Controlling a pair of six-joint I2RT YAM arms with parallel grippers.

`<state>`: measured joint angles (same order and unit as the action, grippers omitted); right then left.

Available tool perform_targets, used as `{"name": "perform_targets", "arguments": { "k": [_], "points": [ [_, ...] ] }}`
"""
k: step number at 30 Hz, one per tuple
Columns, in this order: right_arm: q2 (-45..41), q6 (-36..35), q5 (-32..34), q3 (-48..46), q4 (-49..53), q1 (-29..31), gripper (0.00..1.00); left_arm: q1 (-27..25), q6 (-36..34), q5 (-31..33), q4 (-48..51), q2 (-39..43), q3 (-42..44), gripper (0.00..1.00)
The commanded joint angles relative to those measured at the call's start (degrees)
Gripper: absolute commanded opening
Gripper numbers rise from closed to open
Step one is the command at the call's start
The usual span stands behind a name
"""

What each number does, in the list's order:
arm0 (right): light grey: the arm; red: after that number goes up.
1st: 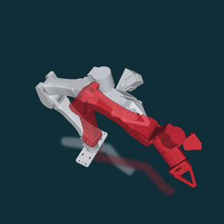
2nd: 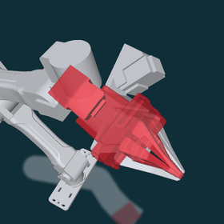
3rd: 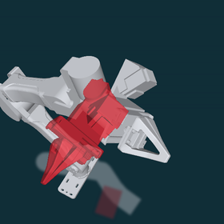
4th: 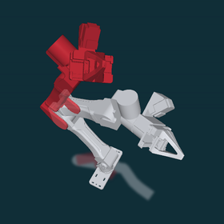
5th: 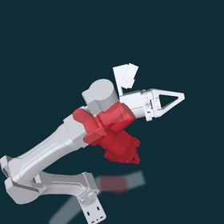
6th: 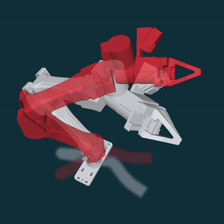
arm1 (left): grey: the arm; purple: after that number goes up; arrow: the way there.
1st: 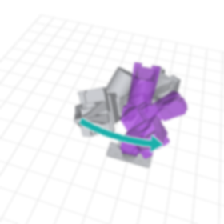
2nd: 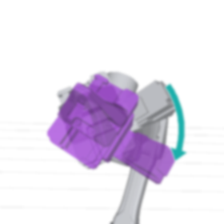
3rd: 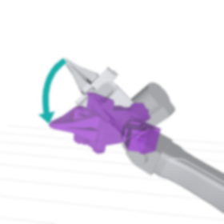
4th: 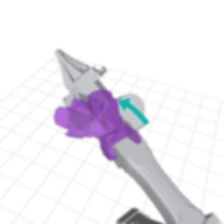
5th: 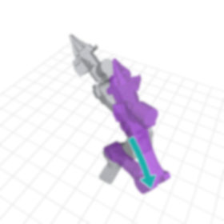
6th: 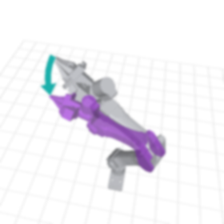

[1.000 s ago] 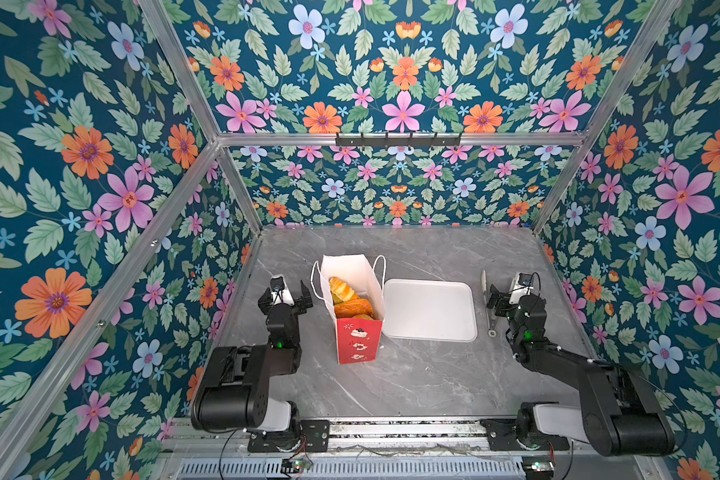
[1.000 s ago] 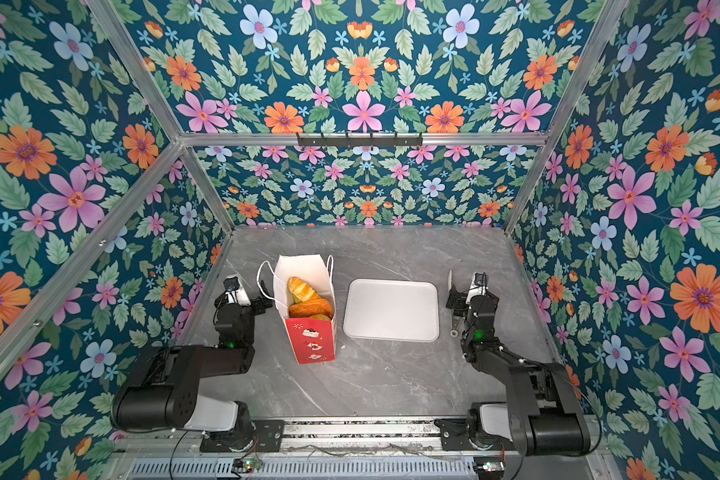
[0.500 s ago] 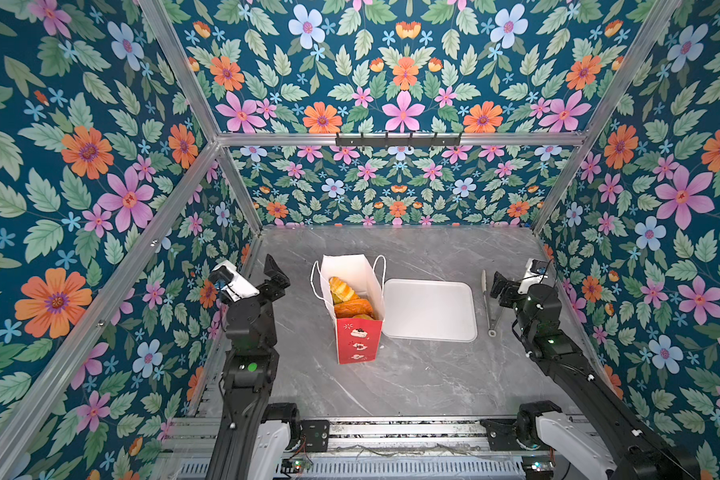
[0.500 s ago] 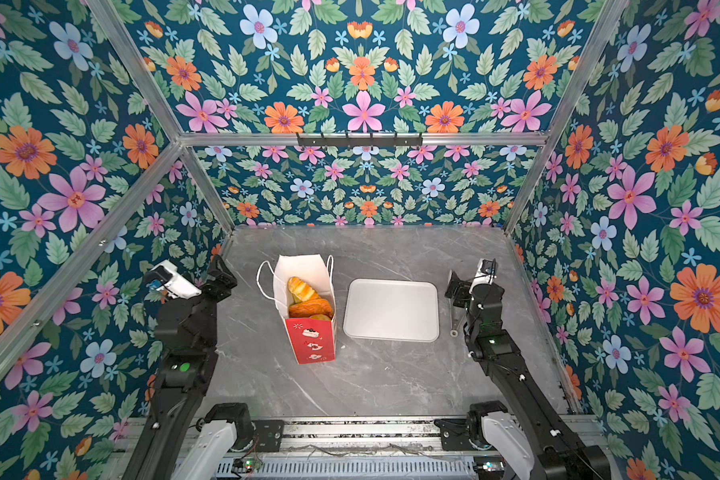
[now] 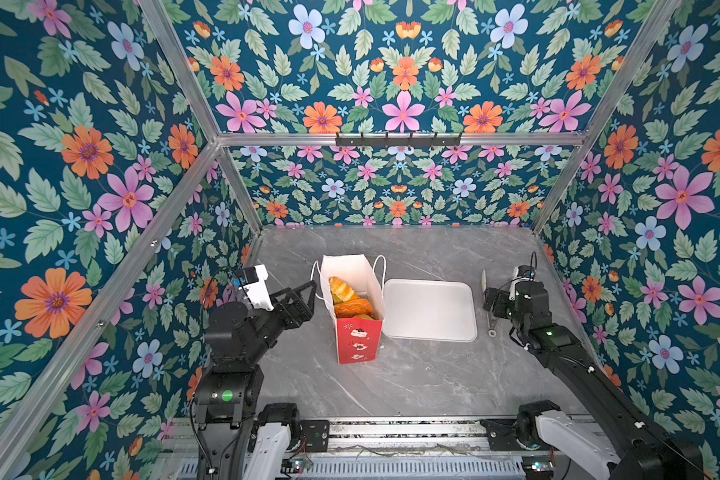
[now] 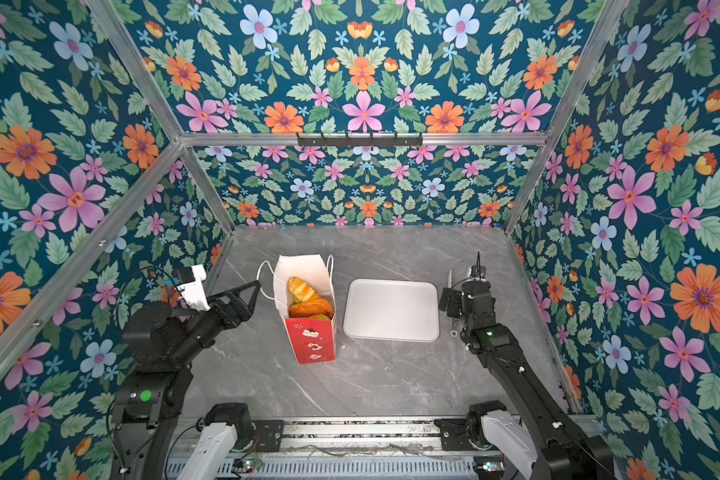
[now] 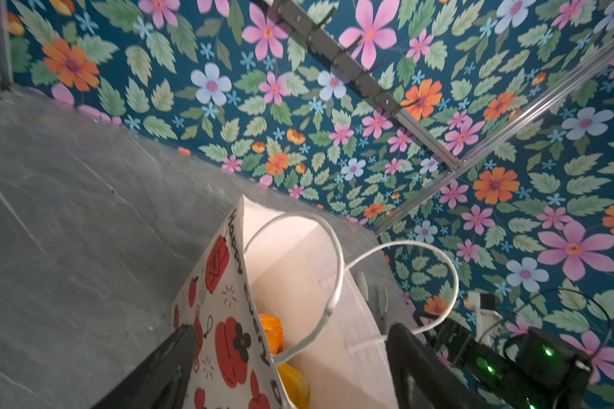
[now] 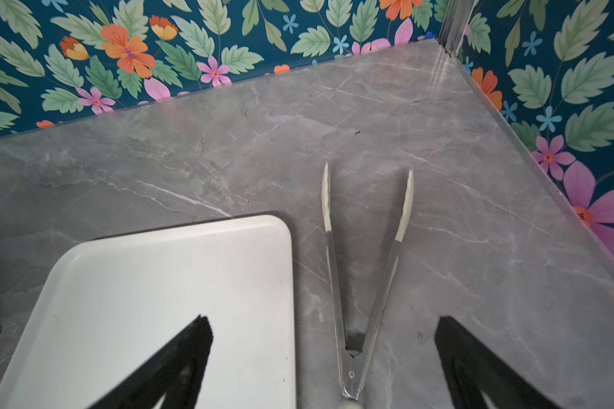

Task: Take the fake bread out of the paper bag
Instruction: 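Grasp the paper bag's rim with the left gripper while right moves over tongs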

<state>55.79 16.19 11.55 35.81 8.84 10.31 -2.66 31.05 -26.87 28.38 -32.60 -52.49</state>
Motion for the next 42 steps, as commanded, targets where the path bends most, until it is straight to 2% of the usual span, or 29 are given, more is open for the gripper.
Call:
{"name": "perform_targets", "arguments": {
  "k": [1,6,9,16,19,24,28,32,40,42],
  "points": [
    [0.90,1.71,-0.61,-0.10,0.69,0.07,0.99,-0.01,-2.10,-2.82,2.63,-2.32,-0.24,0.86],
    [0.29,2.53,-0.57,-1.86,0.58,0.15,0.99,-0.30,-4.44,-0.03,4.92,-4.74,-0.51,0.83],
    [0.83,2.54,-0.48,-2.16,0.39,0.15,0.99,-0.79,-5.12,-0.41,4.93,-5.02,0.28,0.81],
    [3.62,3.57,-1.22,-1.88,-0.35,0.20,0.99,-3.89,-3.58,3.79,2.47,-6.69,1.91,0.79],
    [4.83,4.16,-1.75,-1.62,-0.37,0.15,0.99,-7.38,-2.62,7.71,1.35,-8.64,1.32,0.77],
    [5.20,4.50,-1.75,-2.48,-0.81,0.14,0.99,-17.66,-1.29,20.30,0.80,-14.00,-1.34,0.76],
    [5.02,4.30,-1.62,-3.01,-0.47,0.15,0.99,-21.22,-0.04,26.57,0.89,-17.49,-2.99,0.72],
    [5.28,4.03,-1.80,-2.96,-0.53,0.15,0.99,-22.57,1.03,31.70,1.10,-18.55,-3.48,0.65],
    [7.77,3.77,-2.32,-1.37,-0.14,0.13,0.99,-24.55,2.17,35.18,2.01,-20.28,-4.93,0.47],
    [8.09,3.65,-2.41,-1.17,-0.04,0.14,0.99,-25.16,2.35,36.24,2.37,-20.62,-5.33,0.39]
  ]
}}
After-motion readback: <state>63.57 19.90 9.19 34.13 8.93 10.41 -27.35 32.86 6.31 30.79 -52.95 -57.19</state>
